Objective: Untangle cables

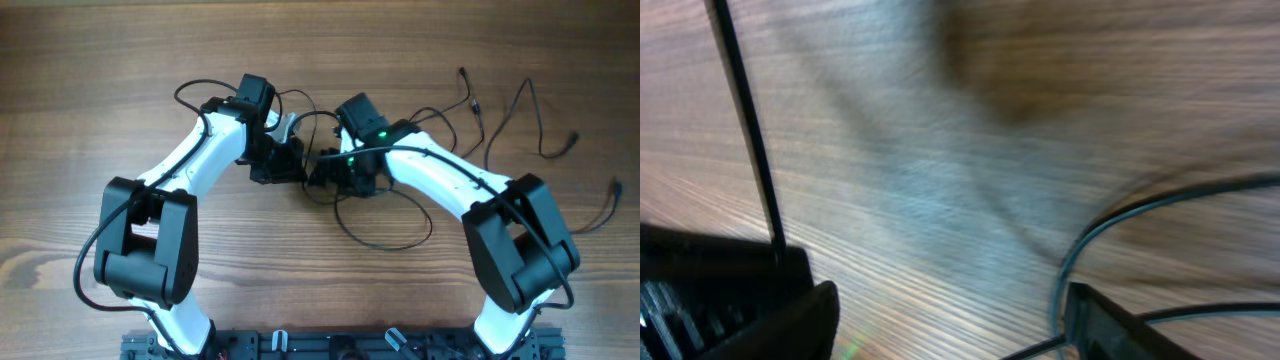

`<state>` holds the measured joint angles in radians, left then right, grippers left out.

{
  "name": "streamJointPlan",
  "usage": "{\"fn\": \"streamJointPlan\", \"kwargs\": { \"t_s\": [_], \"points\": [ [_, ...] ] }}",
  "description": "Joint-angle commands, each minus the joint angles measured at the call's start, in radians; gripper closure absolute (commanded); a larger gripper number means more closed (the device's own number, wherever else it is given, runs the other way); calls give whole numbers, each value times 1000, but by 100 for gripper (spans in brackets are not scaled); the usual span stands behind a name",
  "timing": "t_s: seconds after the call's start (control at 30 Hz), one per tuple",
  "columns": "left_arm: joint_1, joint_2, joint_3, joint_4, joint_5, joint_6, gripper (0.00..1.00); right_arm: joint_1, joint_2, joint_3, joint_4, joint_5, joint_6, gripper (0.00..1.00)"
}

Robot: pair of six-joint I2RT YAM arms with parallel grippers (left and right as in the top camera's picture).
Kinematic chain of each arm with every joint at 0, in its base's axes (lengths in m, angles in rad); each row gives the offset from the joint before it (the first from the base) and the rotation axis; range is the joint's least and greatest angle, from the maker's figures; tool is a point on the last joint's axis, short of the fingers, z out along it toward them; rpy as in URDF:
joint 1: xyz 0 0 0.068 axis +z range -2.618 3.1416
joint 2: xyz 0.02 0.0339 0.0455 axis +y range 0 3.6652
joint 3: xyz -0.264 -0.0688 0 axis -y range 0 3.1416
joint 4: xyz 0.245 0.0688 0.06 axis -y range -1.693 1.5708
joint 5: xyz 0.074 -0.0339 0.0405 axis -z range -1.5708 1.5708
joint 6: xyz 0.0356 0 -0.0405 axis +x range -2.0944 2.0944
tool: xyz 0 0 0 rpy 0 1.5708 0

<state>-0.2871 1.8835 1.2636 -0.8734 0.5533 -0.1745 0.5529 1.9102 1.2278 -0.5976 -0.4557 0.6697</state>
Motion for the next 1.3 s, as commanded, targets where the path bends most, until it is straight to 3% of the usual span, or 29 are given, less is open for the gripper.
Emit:
{"fn": "streamJointPlan", "kwargs": {
  "t_s": [0.0, 0.07, 0.17, 0.23, 0.4, 0.57, 0.67, 0.7, 0.73, 0.83, 1.03, 1.17, 1.27],
  "points": [
    [-4, 8, 13, -33, 63, 142, 96, -84, -21, 2, -111, -19, 157, 15],
    [-4, 8, 13, -18, 63, 143, 96, -82, -21, -3, -158, -11, 251, 0],
    [-4, 10, 13, 32, 59, 146, 96, -35, -19, -65, -132, 58, 453, 0],
    [-4, 10, 13, 30, 59, 145, 96, -7, -19, -129, 5, 125, 520, 0],
    [-4, 10, 12, -47, 27, 144, 96, -20, -20, -155, 351, 62, 327, 4],
    [-11, 10, 12, -63, 25, 145, 96, -24, -20, -155, 457, -37, 327, 4],
    [-17, 10, 12, -61, -2, 145, 96, -34, -20, -155, 453, -43, 236, 15],
    [-17, 10, 12, -59, -57, 140, 93, -47, -21, -155, 436, -43, 175, 8],
    [-17, 10, 12, -60, -113, 117, 83, -70, -22, -155, 396, -44, 116, 4],
    [-17, 6, 16, -61, -154, 85, 44, -127, -22, -155, 345, -105, 15, 4],
    [42, -60, 182, -143, -160, 68, 35, -130, -27, -130, 359, -138, -42, 12],
    [186, -108, 218, -137, -196, -206, 32, -78, -27, -47, 270, -61, -69, 11],
    [281, -107, 210, -140, -196, -301, 0, -6, -27, 84, 92, 114, -98, 1]
  ]
}}
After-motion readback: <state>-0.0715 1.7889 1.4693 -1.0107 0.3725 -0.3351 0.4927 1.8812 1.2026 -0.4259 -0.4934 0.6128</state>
